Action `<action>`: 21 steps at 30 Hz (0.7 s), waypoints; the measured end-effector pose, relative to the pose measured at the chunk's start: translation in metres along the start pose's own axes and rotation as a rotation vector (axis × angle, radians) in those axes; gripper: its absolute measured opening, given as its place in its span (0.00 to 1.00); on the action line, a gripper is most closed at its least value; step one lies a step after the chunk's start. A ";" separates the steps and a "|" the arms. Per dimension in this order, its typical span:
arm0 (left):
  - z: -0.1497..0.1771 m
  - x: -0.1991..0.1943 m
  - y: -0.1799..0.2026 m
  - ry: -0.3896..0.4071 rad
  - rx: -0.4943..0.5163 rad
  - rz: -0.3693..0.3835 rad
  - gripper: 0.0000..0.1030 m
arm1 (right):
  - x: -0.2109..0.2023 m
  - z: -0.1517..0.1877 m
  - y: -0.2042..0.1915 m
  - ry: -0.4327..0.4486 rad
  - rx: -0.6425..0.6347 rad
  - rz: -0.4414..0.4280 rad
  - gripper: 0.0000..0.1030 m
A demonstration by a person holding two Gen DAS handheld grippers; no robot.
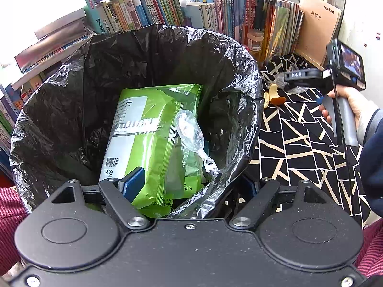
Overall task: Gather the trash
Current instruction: 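Move the right gripper back over the cloth toward the orange peel, then grasp the orange peel with the right gripper and lift it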
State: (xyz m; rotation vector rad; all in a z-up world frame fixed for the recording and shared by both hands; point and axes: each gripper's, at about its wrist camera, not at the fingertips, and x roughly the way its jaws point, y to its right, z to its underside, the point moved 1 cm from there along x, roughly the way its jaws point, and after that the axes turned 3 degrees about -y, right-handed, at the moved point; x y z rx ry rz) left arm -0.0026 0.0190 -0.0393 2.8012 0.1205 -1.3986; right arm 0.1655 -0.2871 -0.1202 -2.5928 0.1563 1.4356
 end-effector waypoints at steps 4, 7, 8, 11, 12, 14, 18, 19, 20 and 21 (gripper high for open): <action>0.000 0.001 0.000 -0.001 0.000 0.002 0.77 | 0.016 0.001 0.025 -0.034 0.066 0.077 1.00; 0.000 0.001 0.000 0.001 0.001 0.000 0.77 | 0.024 0.003 0.041 -0.034 0.088 0.137 1.00; 0.000 0.001 0.000 0.001 0.001 0.000 0.77 | 0.028 0.004 0.046 -0.034 0.093 0.158 1.00; 0.000 0.001 -0.001 0.000 0.001 0.001 0.77 | 0.039 0.009 0.057 -0.048 0.105 0.193 1.00; 0.000 0.001 -0.001 0.001 0.002 0.000 0.77 | 0.043 0.011 0.061 -0.056 0.108 0.203 1.00; -0.001 0.001 0.000 0.001 0.002 0.000 0.77 | 0.050 0.017 0.066 -0.072 0.102 0.220 1.00; -0.001 0.001 0.000 0.002 0.003 -0.001 0.78 | 0.063 0.030 0.071 -0.104 0.087 0.251 1.00; -0.001 0.001 0.000 0.001 0.003 0.000 0.78 | 0.062 0.032 0.071 -0.085 0.078 0.254 1.00; -0.001 0.001 0.000 0.001 0.002 0.000 0.78 | 0.063 0.034 0.071 -0.078 0.071 0.255 1.00; -0.001 0.001 0.000 0.001 0.002 0.000 0.78 | 0.064 0.034 0.070 -0.075 0.073 0.256 1.00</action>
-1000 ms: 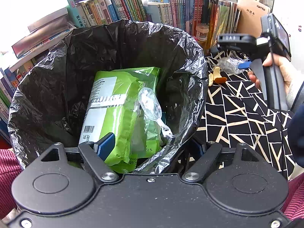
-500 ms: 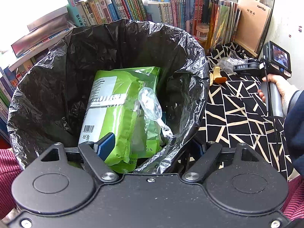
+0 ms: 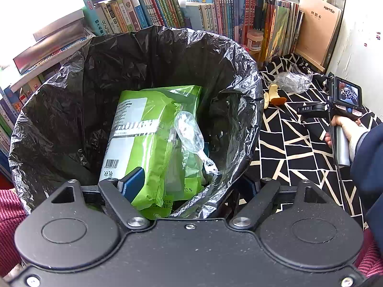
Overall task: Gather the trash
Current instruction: 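Grasp the orange peel with the right gripper and lift it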
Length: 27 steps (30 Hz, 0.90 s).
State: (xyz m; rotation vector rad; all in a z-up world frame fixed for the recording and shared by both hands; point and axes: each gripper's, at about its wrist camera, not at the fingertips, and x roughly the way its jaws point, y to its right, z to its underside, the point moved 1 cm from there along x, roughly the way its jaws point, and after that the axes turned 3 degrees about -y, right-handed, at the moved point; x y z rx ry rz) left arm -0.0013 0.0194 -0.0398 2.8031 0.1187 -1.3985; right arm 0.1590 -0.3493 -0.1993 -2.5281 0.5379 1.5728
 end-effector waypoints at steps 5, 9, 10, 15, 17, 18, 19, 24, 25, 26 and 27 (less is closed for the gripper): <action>0.000 0.000 0.000 0.000 0.001 -0.001 0.78 | 0.000 0.007 -0.001 0.041 -0.001 -0.007 1.00; 0.000 0.000 0.000 -0.001 0.001 -0.002 0.78 | 0.001 0.012 -0.001 0.087 -0.007 -0.015 1.00; 0.000 0.000 0.000 -0.002 0.000 -0.001 0.78 | 0.001 0.010 -0.002 0.074 -0.013 -0.017 1.00; 0.000 0.001 0.000 -0.003 -0.002 -0.001 0.78 | -0.010 0.004 -0.015 0.072 -0.041 -0.077 1.00; 0.000 0.001 0.000 -0.003 -0.002 -0.001 0.78 | -0.021 0.006 -0.031 0.122 -0.095 -0.145 1.00; 0.000 0.001 0.000 -0.003 -0.001 -0.002 0.78 | -0.027 0.006 -0.040 0.147 -0.124 -0.177 0.99; 0.000 0.001 0.000 -0.002 0.000 -0.003 0.78 | -0.031 0.005 -0.049 0.166 -0.147 -0.211 0.99; 0.000 0.001 0.001 -0.001 0.003 -0.006 0.78 | -0.032 -0.001 -0.091 0.158 -0.201 -0.264 0.83; 0.000 0.001 0.001 0.000 0.004 -0.006 0.78 | -0.030 -0.002 -0.098 0.160 -0.207 -0.251 0.78; 0.000 0.001 0.001 0.000 0.004 -0.006 0.78 | -0.028 -0.003 -0.103 0.161 -0.208 -0.241 0.76; 0.000 0.001 0.001 -0.001 0.004 -0.006 0.78 | -0.026 -0.004 -0.107 0.161 -0.203 -0.232 0.74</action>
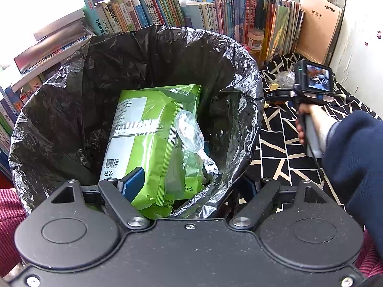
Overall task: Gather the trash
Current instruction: 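Grasp the orange peel with the right gripper and lift it, then carry the orange peel with the right gripper over the bin and release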
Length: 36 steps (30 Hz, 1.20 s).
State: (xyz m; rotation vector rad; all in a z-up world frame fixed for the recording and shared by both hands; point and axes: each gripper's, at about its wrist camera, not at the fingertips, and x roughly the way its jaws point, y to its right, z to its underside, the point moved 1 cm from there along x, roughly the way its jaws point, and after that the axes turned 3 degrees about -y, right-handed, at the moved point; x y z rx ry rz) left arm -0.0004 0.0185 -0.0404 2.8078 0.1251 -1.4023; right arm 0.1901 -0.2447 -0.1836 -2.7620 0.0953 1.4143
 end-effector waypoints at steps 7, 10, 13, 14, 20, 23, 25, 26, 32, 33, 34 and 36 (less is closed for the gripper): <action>0.000 0.000 0.000 0.000 0.001 0.001 0.78 | 0.007 -0.007 0.001 0.012 0.046 0.029 0.45; 0.000 0.000 0.000 -0.002 -0.001 0.001 0.78 | -0.004 -0.008 0.004 0.021 0.026 0.047 0.44; -0.001 0.001 0.000 -0.005 -0.005 0.002 0.78 | -0.018 -0.013 0.008 0.025 0.024 0.041 0.42; -0.001 0.001 0.000 -0.006 -0.005 0.002 0.78 | -0.023 -0.014 0.009 0.028 0.024 0.040 0.42; -0.002 0.002 -0.001 -0.009 -0.010 0.004 0.78 | -0.066 -0.030 0.003 0.044 -0.033 0.023 0.41; -0.002 0.002 -0.001 -0.010 -0.012 0.005 0.78 | -0.097 -0.037 -0.005 0.059 -0.040 -0.033 0.41; -0.002 0.001 -0.001 -0.010 -0.012 0.005 0.78 | -0.122 -0.041 -0.014 0.078 -0.062 -0.089 0.41; -0.002 0.002 -0.001 -0.009 -0.012 0.004 0.78 | -0.135 -0.042 -0.020 0.094 -0.074 -0.119 0.41; -0.001 0.002 0.000 -0.004 -0.008 -0.001 0.78 | -0.218 -0.039 -0.047 0.247 -0.035 -0.439 0.41; 0.000 0.002 0.000 -0.005 -0.009 0.000 0.78 | -0.230 -0.039 -0.054 0.265 -0.065 -0.488 0.41; -0.001 0.002 0.000 -0.005 -0.009 0.000 0.78 | -0.240 -0.038 -0.061 0.281 -0.095 -0.531 0.42; -0.001 0.002 0.000 -0.006 -0.008 -0.002 0.78 | -0.259 -0.034 -0.075 0.308 -0.151 -0.637 0.42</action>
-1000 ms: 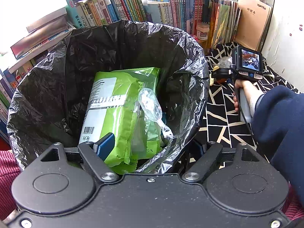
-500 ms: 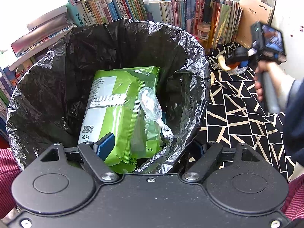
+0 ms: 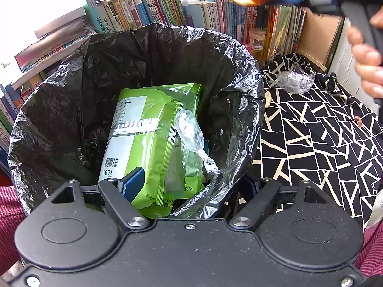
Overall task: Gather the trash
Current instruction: 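Carry the orange peel with the right gripper over the bin and release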
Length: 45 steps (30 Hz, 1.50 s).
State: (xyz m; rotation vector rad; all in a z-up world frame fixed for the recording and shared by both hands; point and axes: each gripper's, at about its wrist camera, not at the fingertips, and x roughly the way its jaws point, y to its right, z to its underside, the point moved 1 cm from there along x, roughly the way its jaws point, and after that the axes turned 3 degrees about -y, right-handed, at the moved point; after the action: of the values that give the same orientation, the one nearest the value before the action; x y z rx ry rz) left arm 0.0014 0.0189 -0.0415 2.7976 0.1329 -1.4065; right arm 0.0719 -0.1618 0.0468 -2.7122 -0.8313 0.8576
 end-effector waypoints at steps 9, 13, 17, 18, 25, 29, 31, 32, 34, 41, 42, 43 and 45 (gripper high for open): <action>0.000 0.000 0.000 0.000 -0.001 0.001 0.78 | 0.009 0.023 -0.057 -0.092 -0.133 -0.233 0.45; 0.000 0.000 0.000 -0.001 -0.001 0.002 0.78 | 0.015 0.036 -0.067 -0.139 -0.162 -0.241 0.50; 0.000 0.000 0.000 -0.002 -0.003 0.005 0.78 | 0.015 0.040 -0.070 -0.149 -0.173 -0.245 0.61; 0.000 0.000 0.000 -0.002 -0.003 0.004 0.78 | 0.015 0.039 -0.070 -0.149 -0.175 -0.247 0.63; 0.000 0.000 -0.001 -0.004 -0.005 0.005 0.78 | 0.018 0.038 -0.067 -0.151 -0.174 -0.230 0.63; 0.000 0.000 -0.001 -0.004 -0.006 0.005 0.78 | 0.018 0.038 -0.066 -0.149 -0.184 -0.213 0.63; 0.000 0.000 -0.001 -0.005 -0.006 0.006 0.78 | 0.018 0.038 -0.065 -0.146 -0.185 -0.204 0.64; 0.000 0.000 -0.001 -0.005 -0.006 0.006 0.78 | 0.018 0.038 -0.064 -0.144 -0.185 -0.198 0.64; 0.000 0.000 -0.001 -0.006 -0.007 0.006 0.78 | 0.017 0.036 -0.061 -0.137 -0.182 -0.181 0.64; 0.000 0.000 0.000 -0.004 -0.004 0.002 0.78 | 0.013 0.024 -0.041 -0.071 -0.175 -0.076 0.69; -0.001 0.000 0.000 -0.002 -0.002 -0.002 0.78 | 0.012 0.021 -0.036 -0.058 -0.171 -0.051 0.70; -0.001 0.000 0.000 -0.001 0.000 -0.005 0.78 | 0.012 0.019 -0.031 -0.046 -0.163 -0.027 0.72; 0.000 0.000 0.001 -0.001 -0.002 -0.007 0.78 | 0.014 0.016 -0.018 -0.027 -0.143 0.026 0.75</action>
State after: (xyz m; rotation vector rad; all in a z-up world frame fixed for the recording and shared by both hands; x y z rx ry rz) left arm 0.0016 0.0183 -0.0417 2.7978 0.1449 -1.4081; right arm 0.0640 -0.1392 0.0331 -2.8457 -0.8972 0.8746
